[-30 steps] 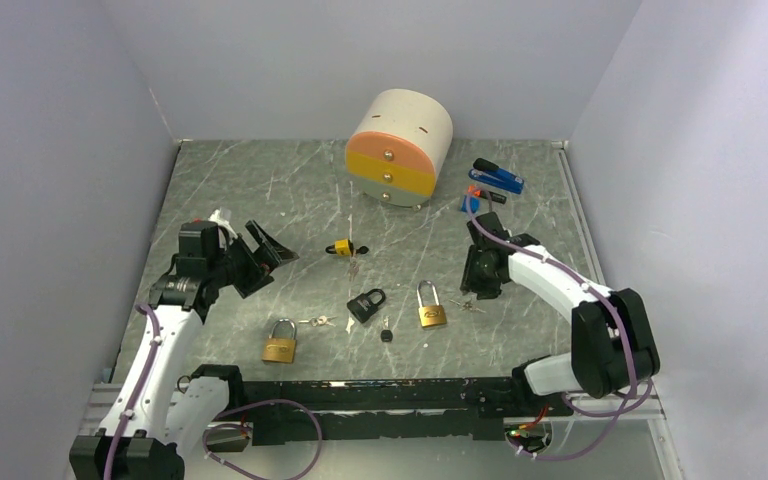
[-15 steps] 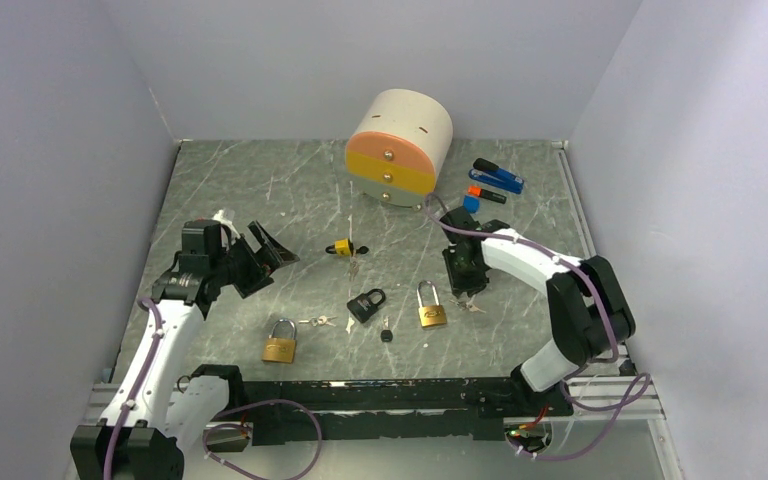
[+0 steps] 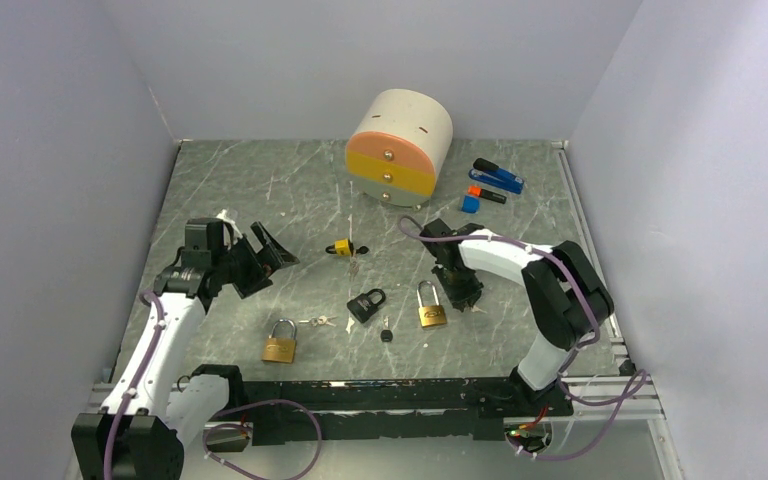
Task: Unlock with the key
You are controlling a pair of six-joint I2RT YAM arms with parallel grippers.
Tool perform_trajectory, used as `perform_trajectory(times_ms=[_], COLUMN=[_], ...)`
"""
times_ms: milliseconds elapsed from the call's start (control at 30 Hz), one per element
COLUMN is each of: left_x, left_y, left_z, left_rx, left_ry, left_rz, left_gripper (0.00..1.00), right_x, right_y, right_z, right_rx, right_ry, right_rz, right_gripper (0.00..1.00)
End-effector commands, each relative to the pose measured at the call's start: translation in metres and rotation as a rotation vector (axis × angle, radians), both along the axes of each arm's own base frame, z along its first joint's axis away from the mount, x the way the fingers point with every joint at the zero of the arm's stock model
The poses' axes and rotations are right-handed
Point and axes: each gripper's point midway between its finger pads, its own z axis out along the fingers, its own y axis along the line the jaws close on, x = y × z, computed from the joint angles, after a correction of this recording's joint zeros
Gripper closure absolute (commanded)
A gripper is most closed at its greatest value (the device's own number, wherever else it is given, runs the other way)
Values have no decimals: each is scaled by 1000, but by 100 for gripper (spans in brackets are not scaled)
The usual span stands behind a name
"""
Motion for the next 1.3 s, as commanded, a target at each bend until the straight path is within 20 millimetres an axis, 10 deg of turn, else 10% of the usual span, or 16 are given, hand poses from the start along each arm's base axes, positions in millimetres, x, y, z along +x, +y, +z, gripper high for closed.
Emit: perform_trajectory(times_ms=[0, 167, 500, 800, 1033, 1267], left_x=[11, 15, 15, 13, -11, -32], left_y=[1, -2, -13, -47, -101, -142], left_z=[17, 17, 21, 52, 116, 139], left_rx=[21, 10, -69, -274, -316, -206], left_ry=[-61, -69, -82, -217, -602, -824], left_rz=[-15, -24, -36, -120, -457, -817], left_gripper=[6, 6, 6, 6, 6, 15], right_x=[13, 20, 30, 44, 31, 10], right_y=[-16, -10, 31, 105, 166, 190], right_z=[4, 10, 50, 139, 242, 284], right_rx=[-117, -117, 152, 690, 1139, 1301], right_ry=[-44, -74, -190, -434, -453, -305], right_rz=[19, 28, -3, 10, 125, 174], right_gripper=[77, 100, 100, 100, 100, 100])
